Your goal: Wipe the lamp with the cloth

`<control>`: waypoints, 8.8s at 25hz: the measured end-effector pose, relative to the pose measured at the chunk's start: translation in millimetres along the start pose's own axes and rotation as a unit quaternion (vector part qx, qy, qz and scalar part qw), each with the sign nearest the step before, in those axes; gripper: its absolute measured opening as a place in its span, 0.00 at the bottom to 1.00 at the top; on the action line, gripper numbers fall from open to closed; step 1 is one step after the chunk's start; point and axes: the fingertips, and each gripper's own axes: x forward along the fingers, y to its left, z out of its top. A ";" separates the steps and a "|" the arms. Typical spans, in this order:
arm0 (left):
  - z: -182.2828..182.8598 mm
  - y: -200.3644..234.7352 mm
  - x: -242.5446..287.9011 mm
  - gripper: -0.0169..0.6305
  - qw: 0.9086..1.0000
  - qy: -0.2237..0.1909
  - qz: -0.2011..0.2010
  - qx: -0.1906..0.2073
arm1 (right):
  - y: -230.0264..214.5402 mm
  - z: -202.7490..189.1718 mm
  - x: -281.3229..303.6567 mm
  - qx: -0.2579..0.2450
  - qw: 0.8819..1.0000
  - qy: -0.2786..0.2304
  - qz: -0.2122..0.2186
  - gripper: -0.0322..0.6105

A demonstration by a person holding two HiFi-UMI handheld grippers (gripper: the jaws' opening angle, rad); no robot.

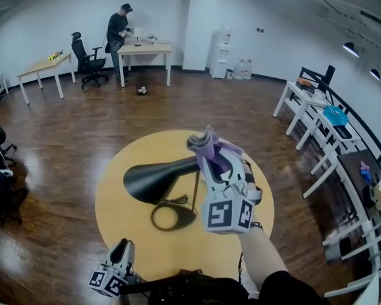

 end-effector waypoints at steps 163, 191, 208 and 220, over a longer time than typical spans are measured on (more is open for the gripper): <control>139.5 -38.6 172.3 0.39 0.984 -0.023 -0.137 -0.112 | 187.6 -160.7 -21.8 0.336 0.905 -0.039 0.257 0.19; 135.7 -32.7 180.0 0.39 0.983 -0.014 -0.132 -0.125 | 141.4 -159.5 -58.6 0.243 0.929 -0.022 0.278 0.19; 131.5 -39.4 182.7 0.39 0.983 0.002 -0.145 -0.116 | 118.2 -88.1 -15.2 0.300 0.932 -0.089 0.185 0.20; 130.9 -39.2 168.9 0.39 0.985 0.017 -0.144 -0.093 | 226.6 -182.8 -27.3 0.340 0.903 0.018 0.263 0.20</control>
